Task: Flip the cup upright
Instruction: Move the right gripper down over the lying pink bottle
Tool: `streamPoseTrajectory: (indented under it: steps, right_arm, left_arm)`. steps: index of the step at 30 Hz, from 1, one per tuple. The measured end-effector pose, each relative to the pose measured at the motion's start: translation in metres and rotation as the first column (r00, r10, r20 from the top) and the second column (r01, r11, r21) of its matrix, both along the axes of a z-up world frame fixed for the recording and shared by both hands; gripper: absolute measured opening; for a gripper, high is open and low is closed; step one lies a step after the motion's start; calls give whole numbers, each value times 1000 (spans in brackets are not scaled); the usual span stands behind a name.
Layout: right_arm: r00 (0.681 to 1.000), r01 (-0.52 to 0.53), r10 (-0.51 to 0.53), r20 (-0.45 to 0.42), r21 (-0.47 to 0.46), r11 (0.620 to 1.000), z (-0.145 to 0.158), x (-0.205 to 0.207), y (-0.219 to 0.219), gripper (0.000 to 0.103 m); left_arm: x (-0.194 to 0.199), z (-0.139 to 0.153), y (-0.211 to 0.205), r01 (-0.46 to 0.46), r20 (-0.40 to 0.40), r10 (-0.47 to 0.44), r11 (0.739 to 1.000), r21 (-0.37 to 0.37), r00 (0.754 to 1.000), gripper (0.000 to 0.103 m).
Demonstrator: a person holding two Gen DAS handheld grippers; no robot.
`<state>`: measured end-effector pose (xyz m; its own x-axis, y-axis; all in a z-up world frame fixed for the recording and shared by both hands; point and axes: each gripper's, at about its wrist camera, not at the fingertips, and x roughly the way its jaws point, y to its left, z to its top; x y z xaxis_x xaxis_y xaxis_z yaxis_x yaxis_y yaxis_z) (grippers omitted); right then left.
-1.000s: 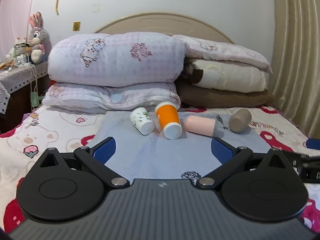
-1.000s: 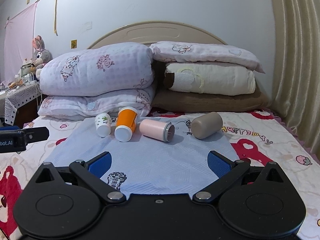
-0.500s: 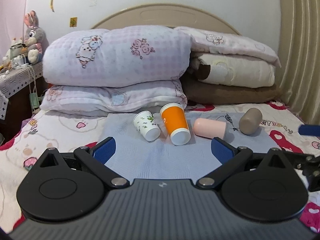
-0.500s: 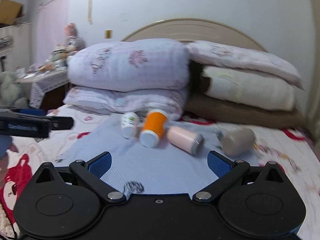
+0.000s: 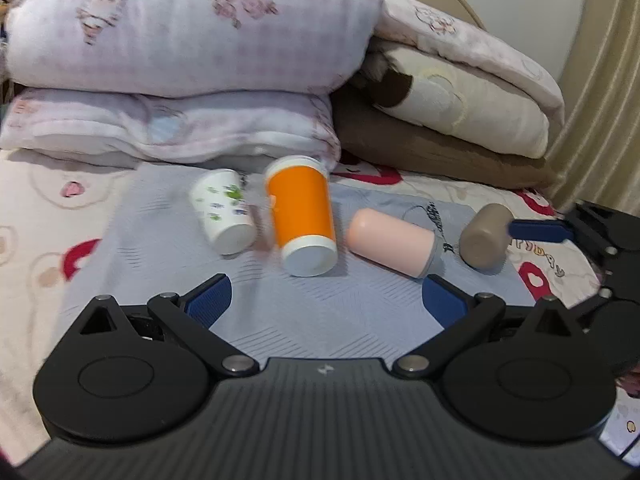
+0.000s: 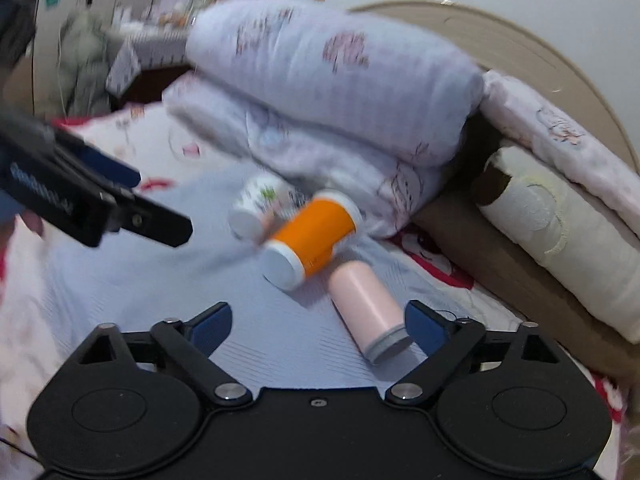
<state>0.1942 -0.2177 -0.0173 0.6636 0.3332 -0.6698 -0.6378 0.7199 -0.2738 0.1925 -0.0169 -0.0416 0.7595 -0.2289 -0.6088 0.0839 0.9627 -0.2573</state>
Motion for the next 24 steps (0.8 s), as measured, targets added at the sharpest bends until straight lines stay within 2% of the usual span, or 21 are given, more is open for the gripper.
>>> streamPoseTrajectory:
  steps: [3, 6, 9, 16, 20, 24]
  right_arm:
    - [1000, -28, 28, -4, -34, 999, -14, 17, 1, 93]
    - [995, -96, 98, 6, -145, 985, -34, 31, 11, 92]
    - [988, -149, 152, -10, -249, 957, -52, 43, 16, 88]
    - [990, -145, 138, -43, -300, 943, -69, 83, 27, 85]
    - [986, -169, 161, -52, -370, 914, -81, 96, 37, 84]
    - [977, -205, 172, -128, -323, 924, -83, 108, 36, 81]
  left_arm:
    - [15, -13, -4, 44, -18, -45, 998, -44, 999, 103]
    - [22, -20, -13, 35, 7, -35, 999, 37, 999, 103]
    - [33, -29, -11, 25, -12, -25, 1000, 12, 1000, 103]
    - [60, -48, -5, 32, -43, -35, 997, -66, 998, 102]
    - [74, -55, -3, 51, -56, -57, 992, -113, 997, 101]
    - [84, -64, 1, 79, -74, -94, 979, -187, 993, 100]
